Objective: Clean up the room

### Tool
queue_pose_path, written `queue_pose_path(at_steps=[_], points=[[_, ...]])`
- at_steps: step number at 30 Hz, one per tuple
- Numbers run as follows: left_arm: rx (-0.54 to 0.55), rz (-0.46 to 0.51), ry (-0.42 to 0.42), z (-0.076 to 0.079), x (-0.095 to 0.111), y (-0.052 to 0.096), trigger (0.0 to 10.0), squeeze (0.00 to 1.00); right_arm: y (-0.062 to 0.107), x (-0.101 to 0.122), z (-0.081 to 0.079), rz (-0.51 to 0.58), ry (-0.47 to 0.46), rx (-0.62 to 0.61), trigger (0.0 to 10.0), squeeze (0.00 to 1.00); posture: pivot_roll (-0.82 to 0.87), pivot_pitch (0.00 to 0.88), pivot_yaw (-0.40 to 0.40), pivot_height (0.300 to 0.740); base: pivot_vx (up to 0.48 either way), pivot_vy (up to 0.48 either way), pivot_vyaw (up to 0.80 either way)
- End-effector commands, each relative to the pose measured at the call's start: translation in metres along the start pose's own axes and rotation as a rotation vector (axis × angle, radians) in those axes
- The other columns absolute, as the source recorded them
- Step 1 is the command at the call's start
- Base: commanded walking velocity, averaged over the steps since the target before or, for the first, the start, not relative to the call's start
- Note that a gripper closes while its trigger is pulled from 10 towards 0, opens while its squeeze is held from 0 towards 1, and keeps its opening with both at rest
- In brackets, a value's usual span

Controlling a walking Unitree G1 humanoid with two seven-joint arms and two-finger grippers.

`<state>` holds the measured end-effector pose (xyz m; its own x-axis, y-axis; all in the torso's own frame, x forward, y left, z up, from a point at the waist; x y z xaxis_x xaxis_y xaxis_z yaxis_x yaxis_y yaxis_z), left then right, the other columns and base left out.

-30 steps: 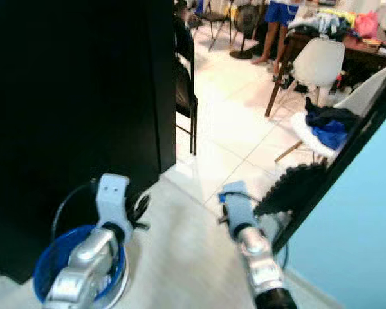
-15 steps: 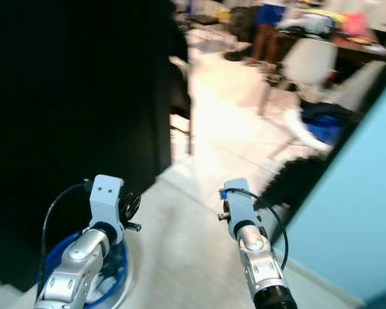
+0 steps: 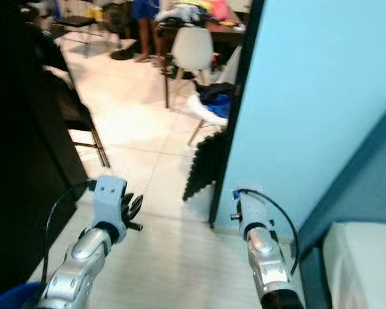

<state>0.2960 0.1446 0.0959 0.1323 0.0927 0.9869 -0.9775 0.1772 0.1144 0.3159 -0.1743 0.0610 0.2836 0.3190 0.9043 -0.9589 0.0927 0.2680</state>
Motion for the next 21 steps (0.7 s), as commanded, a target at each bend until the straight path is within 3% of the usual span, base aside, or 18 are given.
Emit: queue_pose_path(at_steps=[1,5,21], points=[[0.017,-0.016,0.0,-0.003,-0.005,0.0,10.0,0.0,0.001,0.0,0.0,0.007,0.0,-0.01,10.0,0.0,0.07,0.033,-0.052,0.74,0.0,0.0,-0.8],[0.061,-0.006,0.033,-0.009,-0.005,0.001,10.0,0.0,0.002,0.001,0.005,0.018,-0.011,-0.037,10.0,0.0,0.07,0.026,-0.046,0.74,0.0,0.0,-0.8],[0.087,0.001,-0.001,-0.016,-0.008,0.002,10.0,0.0,0.009,-0.003,0.006,0.029,0.01,-0.069,10.0,0.0,0.06,0.003,-0.037,0.74,0.0,0.0,-0.8]])
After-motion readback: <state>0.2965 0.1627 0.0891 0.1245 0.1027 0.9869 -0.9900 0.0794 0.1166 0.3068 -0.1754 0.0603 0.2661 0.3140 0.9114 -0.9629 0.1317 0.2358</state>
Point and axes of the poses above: a point about 5 cm out from each wrist's last joint towards the gripper, its own y axis pointing back from the gripper into the wrist, its own x axis along the axis of the wrist's last joint, z = x × y, the point moved 1 cm from there along -y, pointing out of the wrist towards the gripper, and after that the axes turned 9 degrees about y, right-handed, at the moved point
